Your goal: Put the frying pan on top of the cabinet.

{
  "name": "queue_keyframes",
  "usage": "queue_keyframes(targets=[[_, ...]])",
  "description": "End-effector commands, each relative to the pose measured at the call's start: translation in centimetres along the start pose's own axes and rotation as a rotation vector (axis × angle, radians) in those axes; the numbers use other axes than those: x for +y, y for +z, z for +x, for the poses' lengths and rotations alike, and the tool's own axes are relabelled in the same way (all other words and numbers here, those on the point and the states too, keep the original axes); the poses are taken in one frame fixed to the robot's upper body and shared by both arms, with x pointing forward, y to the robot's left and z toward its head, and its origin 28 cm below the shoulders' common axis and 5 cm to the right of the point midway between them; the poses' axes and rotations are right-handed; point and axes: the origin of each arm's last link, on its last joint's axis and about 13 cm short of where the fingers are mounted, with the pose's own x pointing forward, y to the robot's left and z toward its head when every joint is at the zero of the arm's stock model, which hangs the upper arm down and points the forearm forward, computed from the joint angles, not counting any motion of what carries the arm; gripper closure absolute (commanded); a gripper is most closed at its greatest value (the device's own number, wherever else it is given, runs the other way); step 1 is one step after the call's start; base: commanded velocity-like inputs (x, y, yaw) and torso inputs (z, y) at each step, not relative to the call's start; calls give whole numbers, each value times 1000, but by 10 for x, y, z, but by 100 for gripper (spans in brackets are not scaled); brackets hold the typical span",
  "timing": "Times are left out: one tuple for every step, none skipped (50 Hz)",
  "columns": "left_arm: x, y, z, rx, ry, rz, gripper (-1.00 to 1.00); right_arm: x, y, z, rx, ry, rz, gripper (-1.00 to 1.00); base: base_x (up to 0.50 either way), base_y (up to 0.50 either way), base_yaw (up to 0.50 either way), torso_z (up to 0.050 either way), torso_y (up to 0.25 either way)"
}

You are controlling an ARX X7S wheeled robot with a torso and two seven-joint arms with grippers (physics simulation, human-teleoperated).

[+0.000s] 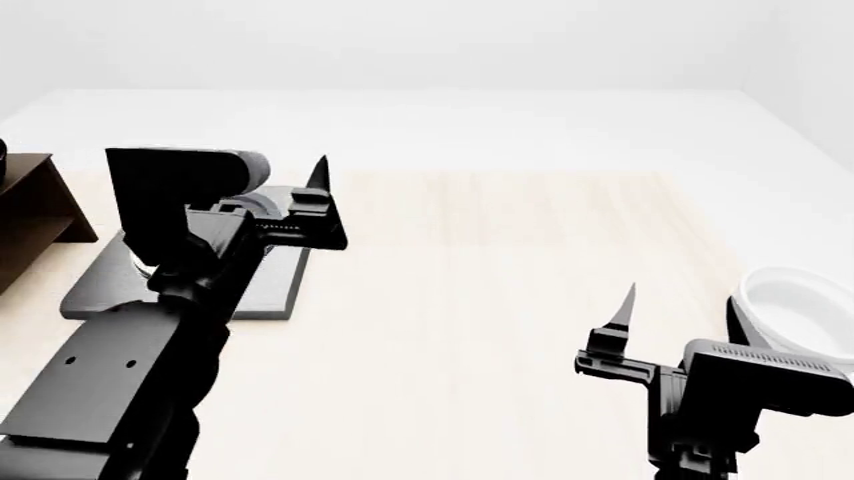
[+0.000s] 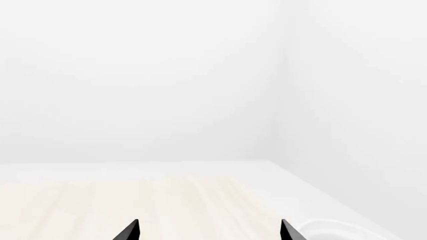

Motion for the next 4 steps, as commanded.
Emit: queue_keyframes(targets=[[-9, -9, -12, -7, -54, -14, -100, 4, 14, 6, -62, 37, -12, -100, 0, 0, 0, 0, 0], [-10, -10, -12, -8, -54, -14, -100, 4, 14, 6, -67, 40, -16, -100, 0, 0, 0, 0, 0], [-10, -11, -12, -4, -56, -10, -100, 5, 15, 7, -69, 41, -17, -100, 0, 0, 0, 0, 0], [-10, -11, -11, -6, -59, -7, -100, 6, 16, 8, -74, 46, -15, -100, 0, 0, 0, 0, 0]])
